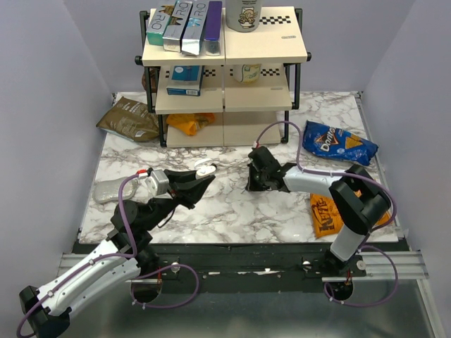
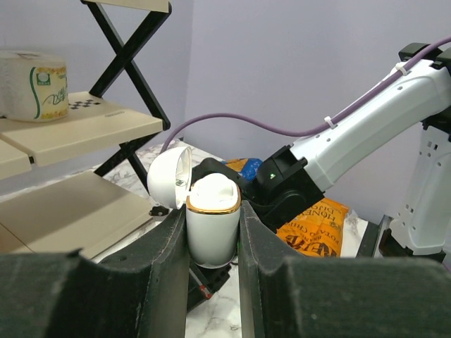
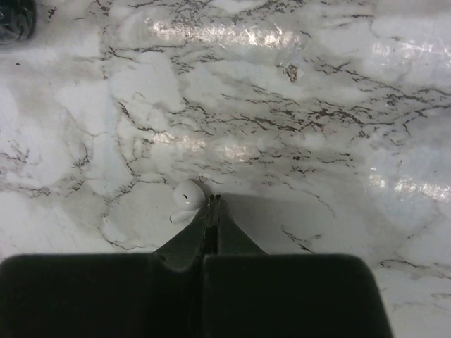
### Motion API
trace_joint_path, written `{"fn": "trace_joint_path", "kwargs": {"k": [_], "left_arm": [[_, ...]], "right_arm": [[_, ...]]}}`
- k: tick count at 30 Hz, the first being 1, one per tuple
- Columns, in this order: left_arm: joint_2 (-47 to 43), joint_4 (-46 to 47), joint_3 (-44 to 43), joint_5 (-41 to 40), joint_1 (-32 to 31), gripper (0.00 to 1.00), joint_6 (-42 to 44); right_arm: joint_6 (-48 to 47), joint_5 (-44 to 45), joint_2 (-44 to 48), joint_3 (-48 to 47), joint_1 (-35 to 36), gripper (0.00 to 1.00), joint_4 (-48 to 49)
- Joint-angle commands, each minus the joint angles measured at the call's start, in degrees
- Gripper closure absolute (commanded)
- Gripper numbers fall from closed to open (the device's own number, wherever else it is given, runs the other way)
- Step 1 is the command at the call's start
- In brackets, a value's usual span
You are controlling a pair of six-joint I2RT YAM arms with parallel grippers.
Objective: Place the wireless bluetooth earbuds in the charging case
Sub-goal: Pick up the earbud from the center of the board.
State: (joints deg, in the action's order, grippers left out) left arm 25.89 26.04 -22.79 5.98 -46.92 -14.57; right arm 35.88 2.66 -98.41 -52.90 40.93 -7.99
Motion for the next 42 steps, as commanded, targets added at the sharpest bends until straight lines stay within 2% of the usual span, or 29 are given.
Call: {"fn": "trace_joint_path", "kwargs": {"k": [1,5,8,11,12,15,21,25,33,42], "left_arm": [[-0.58,0.50,-0.06,-1.14,-0.28,1.00,-0.02],[-0.49,0.41,0.02,-1.32,-0.28,1.00,0.24],[-0.40,0.41,-0.06,-1.32,-0.28,1.00,0.50],[-0.66,-0.29,-0.42,-1.41,-0.37,1.00,0.85],[-0.75,-0.29,-0.50,-1.49,-0.28,1.00,0.94],[-0.84,-0.38,-0.33,-1.76,-0.28,1.00,1.12],[-1.02,-0.20,-0.24,-1.93,-0.28,1.00,0.68],[-1.10,-0.03,-0.15,-2.11,-0.28,1.00,0.24],[-1.02,0.41,0.02,-2.02,-0.28,1.00,-0.02],[-1.89,-0.11,0.29,-1.93,-0.28,1.00,-0.02]], "right_arm": [[-3.27,0.33,-2.22,-2.99,0.38,0.99,-0.54],[-5.81,-0.72,-3.28,-5.36,0.38,0.99,-0.89],[-7.75,-1.17,-3.89,-6.42,0.29,0.94,-2.28],[-6.79,3.40,-0.75,-4.93,0.29,0.83,-3.00],[-6.53,3.84,0.05,-4.14,0.29,0.75,-2.91],[-7.57,2.54,2.08,-4.40,0.29,0.64,-3.26],[-9.68,-1.07,0.77,-9.23,1.87,0.50,-7.03],[-6.97,0.59,-2.57,-11.61,2.58,0.48,-10.73],[1.56,5.17,-3.89,-10.20,2.67,0.47,-11.61],[1.56,4.55,-7.41,-11.43,2.84,0.46,-12.05]]}}
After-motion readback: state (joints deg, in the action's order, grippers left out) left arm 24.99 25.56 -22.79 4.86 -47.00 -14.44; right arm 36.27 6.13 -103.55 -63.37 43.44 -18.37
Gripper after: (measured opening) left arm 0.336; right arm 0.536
